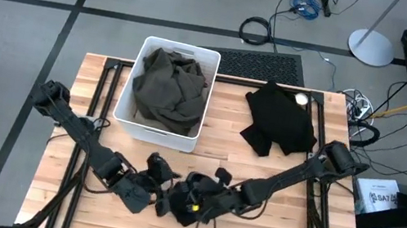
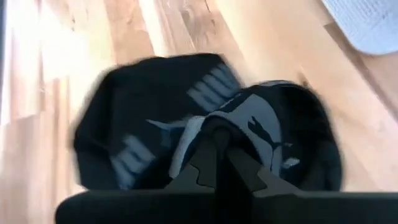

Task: Sort clothes
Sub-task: Put the black boxer into the white laundry bin

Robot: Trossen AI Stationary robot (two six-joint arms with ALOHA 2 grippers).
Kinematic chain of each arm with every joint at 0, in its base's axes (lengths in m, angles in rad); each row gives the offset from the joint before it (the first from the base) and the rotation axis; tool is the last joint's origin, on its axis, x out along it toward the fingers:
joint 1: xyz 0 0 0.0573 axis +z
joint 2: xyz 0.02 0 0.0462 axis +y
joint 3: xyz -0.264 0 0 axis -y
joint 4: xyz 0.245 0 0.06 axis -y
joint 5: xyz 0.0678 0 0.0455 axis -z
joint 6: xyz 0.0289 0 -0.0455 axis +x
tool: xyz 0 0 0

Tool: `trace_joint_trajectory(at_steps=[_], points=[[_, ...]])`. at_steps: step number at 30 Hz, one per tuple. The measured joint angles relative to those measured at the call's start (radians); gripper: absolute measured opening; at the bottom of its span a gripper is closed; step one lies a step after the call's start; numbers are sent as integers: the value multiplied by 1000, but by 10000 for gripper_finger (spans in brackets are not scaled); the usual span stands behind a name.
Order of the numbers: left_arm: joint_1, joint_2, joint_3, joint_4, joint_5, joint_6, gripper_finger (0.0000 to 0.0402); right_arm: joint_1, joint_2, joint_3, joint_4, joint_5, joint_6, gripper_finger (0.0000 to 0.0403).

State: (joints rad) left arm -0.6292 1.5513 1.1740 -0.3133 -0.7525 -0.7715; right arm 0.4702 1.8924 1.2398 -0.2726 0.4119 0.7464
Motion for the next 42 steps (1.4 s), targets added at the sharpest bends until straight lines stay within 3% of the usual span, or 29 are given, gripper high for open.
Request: trace_joint_trajectory(at_steps=[6,15,24,33,42], points=[[-50,12,-12,-180,198,-264,216,2,43,117,-129,23,-54,0],[-87,10,-13,-247,202,-216,216,52,41,172,-58,94,-165,0],[-84,10,-13,-250,202,-216,216,99,58,171,32,41,-233,0],[-73,10,-13,-247,202,-166,216,100,242,179,95,-91,-241,0],[-45,34,-23,-249,227,-302,216,99,271,208,68,-99,-234,20]])
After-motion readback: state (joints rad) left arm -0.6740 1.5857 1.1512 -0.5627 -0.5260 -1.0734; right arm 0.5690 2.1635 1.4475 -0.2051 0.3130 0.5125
